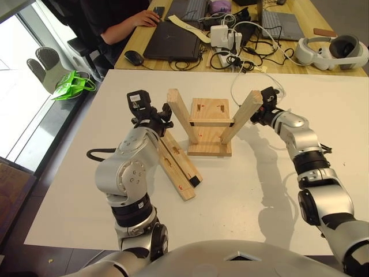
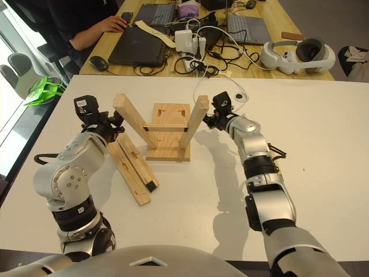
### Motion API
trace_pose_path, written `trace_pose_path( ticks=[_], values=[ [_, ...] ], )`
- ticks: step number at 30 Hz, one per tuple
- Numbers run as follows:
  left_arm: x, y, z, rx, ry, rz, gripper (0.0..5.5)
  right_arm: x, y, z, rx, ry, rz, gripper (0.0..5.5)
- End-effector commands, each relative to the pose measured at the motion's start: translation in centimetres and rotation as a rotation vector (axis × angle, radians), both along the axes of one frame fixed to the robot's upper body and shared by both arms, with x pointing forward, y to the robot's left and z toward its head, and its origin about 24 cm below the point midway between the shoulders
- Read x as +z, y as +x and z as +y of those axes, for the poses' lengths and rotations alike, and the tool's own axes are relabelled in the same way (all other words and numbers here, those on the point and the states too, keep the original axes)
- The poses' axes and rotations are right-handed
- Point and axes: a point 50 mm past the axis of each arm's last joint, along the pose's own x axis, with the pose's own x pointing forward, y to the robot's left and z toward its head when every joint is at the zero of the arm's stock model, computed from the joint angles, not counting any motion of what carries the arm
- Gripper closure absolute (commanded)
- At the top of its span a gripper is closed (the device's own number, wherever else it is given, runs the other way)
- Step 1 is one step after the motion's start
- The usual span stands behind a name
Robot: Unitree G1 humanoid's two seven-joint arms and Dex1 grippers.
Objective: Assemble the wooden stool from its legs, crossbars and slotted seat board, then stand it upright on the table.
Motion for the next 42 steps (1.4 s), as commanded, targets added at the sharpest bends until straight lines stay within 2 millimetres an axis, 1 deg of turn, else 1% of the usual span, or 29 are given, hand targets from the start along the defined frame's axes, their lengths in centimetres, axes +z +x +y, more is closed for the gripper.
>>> trace_pose_path(
  ticks=[1, 3, 4, 6, 7, 9, 12, 14, 17, 18, 20, 23, 27, 29, 31, 33, 34, 37, 39, 40, 42],
  values=[
    [1.5, 0.6, -0.2, -0.044, -0.018, -0.054, 2.95, 0.6, 1.0, 2.1, 0.106, -0.039, -0.031, 2.27],
    [1.9, 0.8, 0.0, -0.038, -0.026, -0.075, 2.95, 0.0, 1.0, 2.5, 0.137, -0.087, -0.01, 2.27],
    [2.0, 0.8, 0.2, -0.028, -0.029, -0.085, 2.95, -0.8, 0.7, 2.4, 0.155, -0.139, 0.021, 2.27],
    [2.3, 0.9, 0.5, -0.01, -0.035, -0.1, 2.95, -2.3, 0.0, 1.8, 0.189, -0.263, 0.074, 2.27],
    [2.4, 0.9, 0.7, 0.002, -0.038, -0.107, 2.95, -3.0, -0.3, 1.5, 0.206, -0.293, 0.103, 2.27],
    [2.6, 0.9, 1.2, 0.03, -0.043, -0.123, 2.95, -3.8, -1.0, 0.8, 0.239, -0.302, 0.144, 2.27],
    [3.2, 0.8, 2.2, 0.077, -0.059, -0.163, 2.95, -4.6, -2.2, -1.1, 0.298, -0.294, 0.197, 2.27],
    [3.5, 0.5, 3.2, 0.122, -0.057, -0.185, 2.95, -4.0, -3.4, -2.0, 0.385, -0.242, 0.222, 2.27],
    [3.5, -0.1, 4.3, 0.186, -0.055, -0.197, 2.95, -1.6, -6.8, -2.2, 0.538, -0.155, 0.228, 2.27],
    [3.5, -0.2, 4.4, 0.197, -0.055, -0.199, 2.95, -0.9, -7.5, -2.1, 0.562, -0.139, 0.211, 2.27],
    [3.5, -0.3, 4.3, 0.202, -0.061, -0.202, 2.95, 0.6, -7.6, -2.0, 0.531, -0.118, 0.165, 2.27],
    [3.5, -0.4, 3.9, 0.194, -0.065, -0.2, 2.95, 1.9, -6.8, -1.7, 0.423, -0.106, 0.088, 2.27],
    [3.6, -0.4, 4.0, 0.194, -0.055, -0.201, 2.95, 2.2, -6.9, -1.2, 0.35, -0.106, 0.077, 2.27],
    [3.6, -0.5, 4.1, 0.197, -0.053, -0.201, 2.95, 2.0, -7.4, -0.7, 0.365, -0.096, 0.094, 2.27],
    [3.6, -0.5, 4.0, 0.194, -0.053, -0.201, 2.95, 1.8, -8.4, -0.2, 0.418, -0.082, 0.117, 2.27],
    [3.6, -0.5, 4.1, 0.192, -0.051, -0.2, 2.95, 1.5, -9.2, -0.6, 0.458, -0.1, 0.144, 2.27],
    [3.6, -0.5, 4.1, 0.192, -0.05, -0.199, 2.95, 1.3, -9.5, -1.2, 0.461, -0.126, 0.159, 2.27],
    [3.6, -0.5, 4.2, 0.197, -0.047, -0.199, 2.95, 0.8, -9.4, -2.8, 0.426, -0.222, 0.187, 2.27],
    [3.5, -0.6, 4.1, 0.2, -0.048, -0.199, 2.95, 0.6, -8.6, -4.1, 0.354, -0.312, 0.185, 2.27],
    [3.5, -0.6, 4.1, 0.202, -0.05, -0.2, 2.95, 0.7, -7.8, -4.4, 0.276, -0.317, 0.158, 2.27],
    [3.5, -0.5, 4.1, 0.206, -0.052, -0.202, 2.95, 0.8, -6.3, -4.2, 0.133, -0.282, 0.098, 2.27]
  ],
)
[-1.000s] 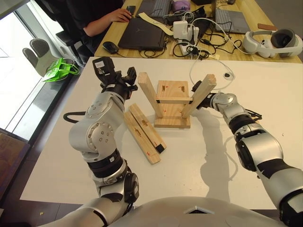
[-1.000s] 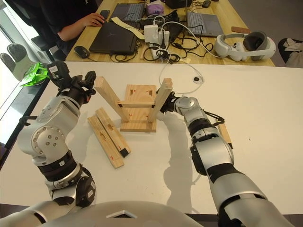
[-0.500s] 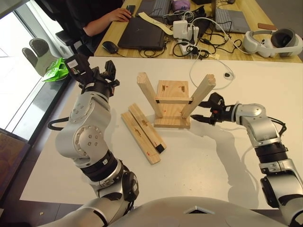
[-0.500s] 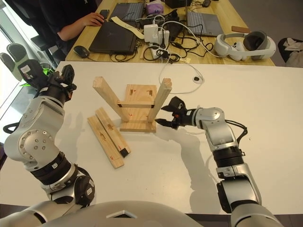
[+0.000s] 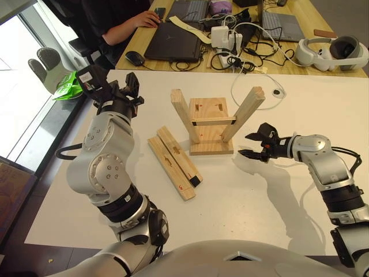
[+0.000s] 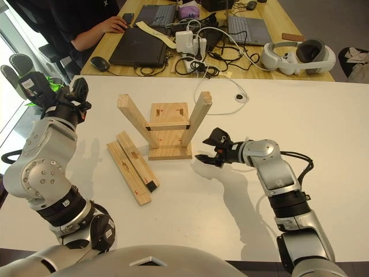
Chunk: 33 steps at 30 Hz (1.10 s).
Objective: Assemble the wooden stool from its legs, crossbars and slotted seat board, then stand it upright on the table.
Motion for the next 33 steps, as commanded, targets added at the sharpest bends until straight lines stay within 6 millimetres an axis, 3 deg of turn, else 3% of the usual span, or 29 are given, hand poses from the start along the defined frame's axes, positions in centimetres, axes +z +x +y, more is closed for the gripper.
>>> trace_pose_path(
  ticks=[1, 6, 10, 12, 14, 17, 20, 22, 27, 31, 33],
  values=[
    [-0.1, -0.1, 0.0, 0.013, 0.004, 0.006, 2.95, 0.9, 2.8, 0.9, -0.211, 0.065, -0.155, 2.27],
    [0.0, 0.1, 0.1, 0.019, 0.009, 0.0, 2.95, 0.8, 2.7, 6.2, -0.31, 0.318, -0.173, 2.27],
    [-0.9, -0.4, 0.7, 0.049, 0.048, 0.045, 2.95, 0.9, -1.4, 10.6, -0.08, 0.475, 0.029, 2.27],
    [-2.6, -1.5, 2.3, 0.109, 0.1, 0.128, 2.95, 1.4, -4.1, 11.1, 0.097, 0.519, 0.138, 2.27],
    [-4.3, -2.9, 4.7, 0.197, 0.148, 0.216, 2.95, 1.9, -4.9, 10.4, 0.171, 0.506, 0.151, 2.27],
    [-5.3, -4.2, 8.0, 0.281, 0.218, 0.284, 2.95, 3.0, -2.1, 8.3, 0.128, 0.442, 0.034, 2.27],
    [-4.8, -3.8, 9.0, 0.278, 0.242, 0.268, 2.95, 4.0, 1.6, 6.7, 0.126, 0.318, -0.103, 2.27],
    [-4.3, -3.2, 8.9, 0.261, 0.244, 0.245, 2.95, 4.8, 2.7, 6.4, 0.251, 0.297, -0.098, 2.27],
    [-3.6, -2.4, 8.2, 0.209, 0.234, 0.202, 2.95, 4.5, 1.4, 4.3, 0.633, 0.244, 0.148, 2.27],
    [-3.4, -2.2, 8.1, 0.193, 0.227, 0.193, 2.95, 5.6, 0.4, 3.5, 0.789, 0.234, 0.281, 2.27],
    [-3.3, -2.0, 8.0, 0.187, 0.223, 0.189, 2.95, 5.0, 0.0, 3.6, 0.841, 0.155, 0.295, 2.27]
  ],
)
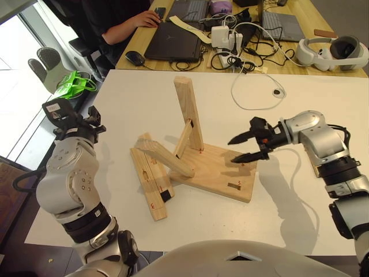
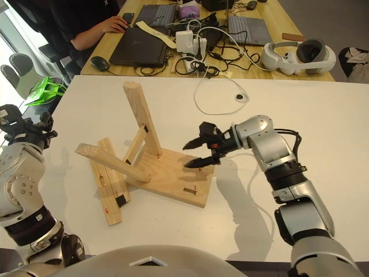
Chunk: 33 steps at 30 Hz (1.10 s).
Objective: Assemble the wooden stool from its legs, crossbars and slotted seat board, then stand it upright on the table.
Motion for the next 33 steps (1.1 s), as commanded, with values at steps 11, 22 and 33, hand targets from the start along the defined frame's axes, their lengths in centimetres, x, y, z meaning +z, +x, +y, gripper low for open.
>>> trace_pose_path(
  ticks=[11, 22, 33],
  values=[
    [1.3, 1.6, -1.2, -0.059, -0.016, -0.04, 2.95, -9.8, -2.3, 3.7, 0.193, -0.247, -0.31, 2.27],
    [1.7, 1.9, -1.1, -0.053, -0.007, -0.052, 2.95, -12.5, -1.7, 5.7, -0.434, -0.242, -0.081, 2.27],
    [-2.1, -3.7, 3.5, -0.622, 0.627, 0.772, 2.95, -11.0, -3.2, 5.6, -0.603, -0.18, -0.034, 2.27]
  ],
)
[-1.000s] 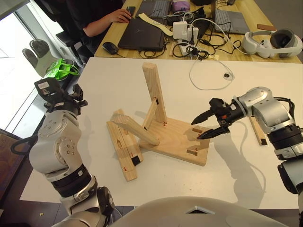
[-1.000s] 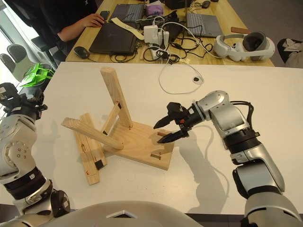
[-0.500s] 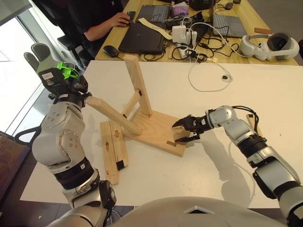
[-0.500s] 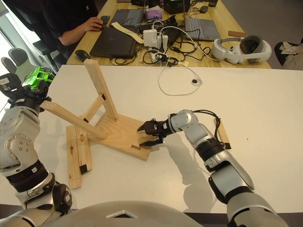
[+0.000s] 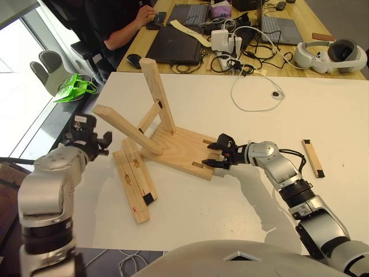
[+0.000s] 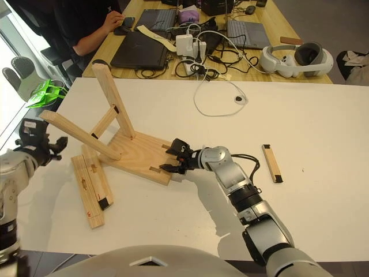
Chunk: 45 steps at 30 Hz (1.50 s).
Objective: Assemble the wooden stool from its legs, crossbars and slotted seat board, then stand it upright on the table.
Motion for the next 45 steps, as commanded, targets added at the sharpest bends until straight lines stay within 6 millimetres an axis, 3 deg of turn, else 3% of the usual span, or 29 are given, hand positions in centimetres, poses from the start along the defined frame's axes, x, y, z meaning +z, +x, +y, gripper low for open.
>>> trace_pose_path(
  ticks=[1, 7, 11, 15, 20, 27, 32, 35, 38, 41, 45],
  values=[
    [1.0, 0.1, 0.5, -0.174, 0.14, 0.103, 2.95, -2.9, -1.7, -1.8, -0.104, -0.106, 0.147, 2.27],
    [-0.8, 2.2, -5.8, -0.322, -0.06, 0.051, 2.95, -1.5, -0.8, -0.7, -0.092, -0.071, 0.122, 2.27],
    [-2.9, 2.5, -6.7, -0.34, -0.075, 0.123, 2.95, -0.5, -0.5, -0.3, -0.091, -0.036, 0.116, 2.27],
    [-3.7, 3.8, -8.1, -0.327, -0.125, 0.1, 2.95, 0.2, -0.5, 0.0, -0.104, -0.002, 0.123, 2.27],
    [-3.6, 7.3, -11.9, -0.354, -0.235, 0.017, 2.95, 2.2, -0.7, 0.8, -0.093, 0.07, 0.122, 2.27],
    [-3.3, 12.3, -15.7, -0.326, -0.37, -0.08, 2.95, 4.9, -1.8, 2.3, -0.105, 0.16, 0.13, 2.27],
    [-2.1, 15.8, -16.6, -0.305, -0.398, -0.193, 2.95, 5.8, -1.2, 2.1, -0.157, 0.163, 0.095, 2.27],
    [-1.2, 16.4, -16.7, -0.317, -0.398, -0.219, 2.95, 7.1, -0.4, 1.3, -0.168, 0.156, 0.034, 2.27],
    [0.5, 14.8, -15.4, -0.344, -0.382, -0.255, 2.95, 7.6, 0.1, 0.3, -0.214, 0.141, -0.012, 2.27],
    [2.3, 11.1, -11.3, -0.32, -0.321, -0.276, 2.95, 7.9, -0.5, -0.4, -0.257, 0.148, -0.029, 2.27],
    [2.5, 3.5, 0.4, -0.17, 0.062, -0.021, 2.95, 7.8, -2.4, -2.6, -0.363, 0.151, -0.034, 2.27]
  ],
)
